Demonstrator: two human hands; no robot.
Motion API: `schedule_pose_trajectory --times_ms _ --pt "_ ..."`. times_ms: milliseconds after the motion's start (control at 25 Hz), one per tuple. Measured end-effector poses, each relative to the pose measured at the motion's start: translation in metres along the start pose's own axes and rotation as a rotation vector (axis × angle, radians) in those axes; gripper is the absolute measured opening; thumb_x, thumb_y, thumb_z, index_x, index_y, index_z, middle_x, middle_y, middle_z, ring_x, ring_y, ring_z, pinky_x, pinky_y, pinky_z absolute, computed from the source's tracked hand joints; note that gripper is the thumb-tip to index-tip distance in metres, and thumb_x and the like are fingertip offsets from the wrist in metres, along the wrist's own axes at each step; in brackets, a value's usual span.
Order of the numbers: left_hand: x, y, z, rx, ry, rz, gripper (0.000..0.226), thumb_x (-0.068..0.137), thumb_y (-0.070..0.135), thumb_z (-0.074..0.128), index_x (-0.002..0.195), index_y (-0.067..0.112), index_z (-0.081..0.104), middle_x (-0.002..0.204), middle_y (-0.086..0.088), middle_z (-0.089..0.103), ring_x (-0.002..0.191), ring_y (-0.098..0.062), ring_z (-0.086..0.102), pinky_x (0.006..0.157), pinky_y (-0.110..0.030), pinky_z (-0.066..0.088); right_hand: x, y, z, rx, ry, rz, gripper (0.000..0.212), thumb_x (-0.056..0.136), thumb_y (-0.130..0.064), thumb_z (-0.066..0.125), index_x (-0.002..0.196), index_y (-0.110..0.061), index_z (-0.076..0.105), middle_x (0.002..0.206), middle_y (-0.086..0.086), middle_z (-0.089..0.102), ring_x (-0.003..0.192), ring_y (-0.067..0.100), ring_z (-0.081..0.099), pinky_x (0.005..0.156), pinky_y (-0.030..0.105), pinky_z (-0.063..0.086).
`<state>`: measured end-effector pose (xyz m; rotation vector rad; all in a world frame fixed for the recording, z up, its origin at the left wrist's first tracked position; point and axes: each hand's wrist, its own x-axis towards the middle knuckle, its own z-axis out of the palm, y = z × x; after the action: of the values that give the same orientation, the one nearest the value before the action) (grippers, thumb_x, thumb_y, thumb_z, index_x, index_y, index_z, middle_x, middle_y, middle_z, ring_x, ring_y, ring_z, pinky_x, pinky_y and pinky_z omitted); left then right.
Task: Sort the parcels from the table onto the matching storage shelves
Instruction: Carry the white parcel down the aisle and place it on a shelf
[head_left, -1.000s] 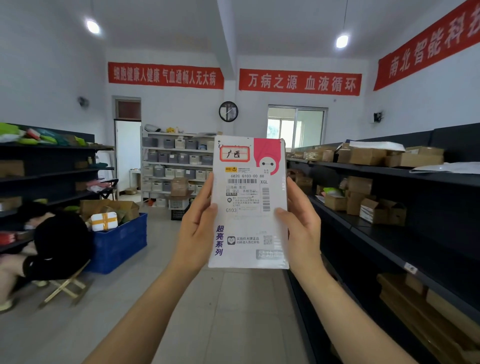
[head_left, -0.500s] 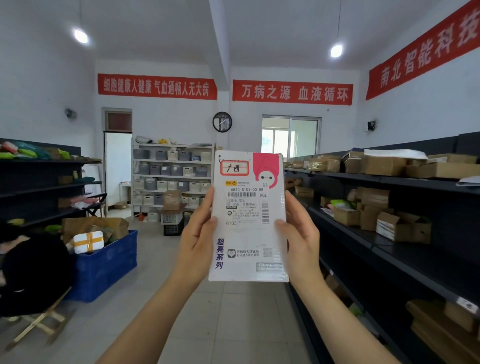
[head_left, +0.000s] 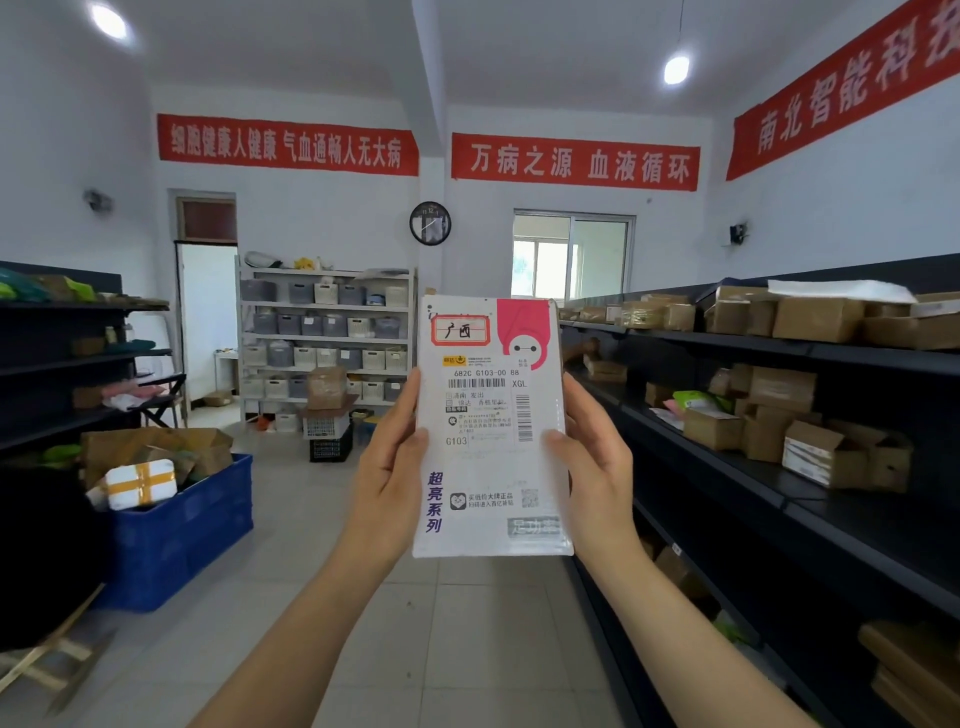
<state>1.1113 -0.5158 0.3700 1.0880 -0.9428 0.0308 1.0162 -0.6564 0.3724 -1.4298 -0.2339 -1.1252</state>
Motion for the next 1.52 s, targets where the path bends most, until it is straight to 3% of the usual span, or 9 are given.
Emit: schedule_pose_trajectory --times_ms 160,440,680,1000,1160,1280,1520 --pt "0.034 -0.031 0.008 0.025 0.017 0.012 0.056 0.097 0.009 0.034 0.116 0.061 0.042 0.124 0.021 0.059 0.108 -0.012 0.064 0.078 -0.031 0.058 0.035 0.035 -0.016 0.001 -0.003 0.013 0.053 0.083 -0.007 0.05 0.135 -0.017 0.051 0.129 0.004 0.064 0.116 0.023 0.064 0.083 0.041 0.058" --pt "0.08 -0.076 0.015 0.042 0.062 0.029 0.053 0.098 0.01 0.034 0.117 0.059 0.04 0.14 0.006 0.05 0.116 -0.021 0.059 0.086 -0.039 0.055 0.084 0.085 -0.033 0.017 -0.054 0.0 0.05 0.084 -0.004 0.048 0.128 -0.025 0.056 0.127 0.003 0.065 0.115 0.024 0.064 0.085 0.044 0.057" --pt "0.12 -0.11 -0.006 -0.007 0.036 -0.013 0.053 0.098 0.011 0.034 0.115 0.06 0.04 0.133 0.022 0.05 0.113 -0.014 0.061 0.082 -0.033 0.057 0.119 0.136 -0.023 0.002 -0.018 0.053 0.052 0.084 -0.005 0.049 0.134 -0.02 0.053 0.129 0.005 0.064 0.115 0.025 0.064 0.088 0.052 0.056" --pt "0.186 -0.156 -0.067 -0.007 -0.04 -0.05 0.051 0.098 0.015 0.035 0.114 0.064 0.038 0.133 0.019 0.052 0.11 -0.015 0.063 0.079 -0.032 0.058 0.163 0.199 0.022 0.049 0.045 0.062 0.052 0.093 0.009 0.039 0.126 -0.025 0.058 0.125 -0.002 0.067 0.114 0.02 0.065 0.086 0.041 0.058" --pt "0.212 -0.18 -0.092 -0.019 -0.056 -0.065 0.051 0.097 0.018 0.036 0.111 0.067 0.039 0.137 0.018 0.05 0.116 -0.014 0.059 0.087 -0.038 0.055 0.182 0.23 0.039 0.048 0.051 0.056 0.047 0.095 0.005 0.04 0.127 -0.025 0.058 0.124 -0.002 0.068 0.113 0.02 0.065 0.083 0.038 0.058" --pt "0.232 -0.199 -0.103 -0.05 -0.09 -0.074 0.049 0.097 0.019 0.035 0.116 0.064 0.036 0.136 0.017 0.051 0.116 -0.013 0.059 0.085 -0.034 0.056 0.198 0.251 0.042 0.034 0.058 0.064 0.041 0.097 -0.002 0.041 0.127 -0.025 0.058 0.122 -0.006 0.069 0.112 0.018 0.066 0.082 0.033 0.058" --pt "0.289 -0.251 -0.097 -0.051 -0.103 -0.069 0.047 0.097 0.02 0.035 0.118 0.062 0.036 0.137 0.019 0.049 0.116 -0.006 0.057 0.085 -0.028 0.055 0.25 0.302 0.022 0.008 0.089 0.074 0.041 0.097 -0.005 0.042 0.135 -0.017 0.053 0.128 0.0 0.066 0.113 0.019 0.066 0.085 0.036 0.058"
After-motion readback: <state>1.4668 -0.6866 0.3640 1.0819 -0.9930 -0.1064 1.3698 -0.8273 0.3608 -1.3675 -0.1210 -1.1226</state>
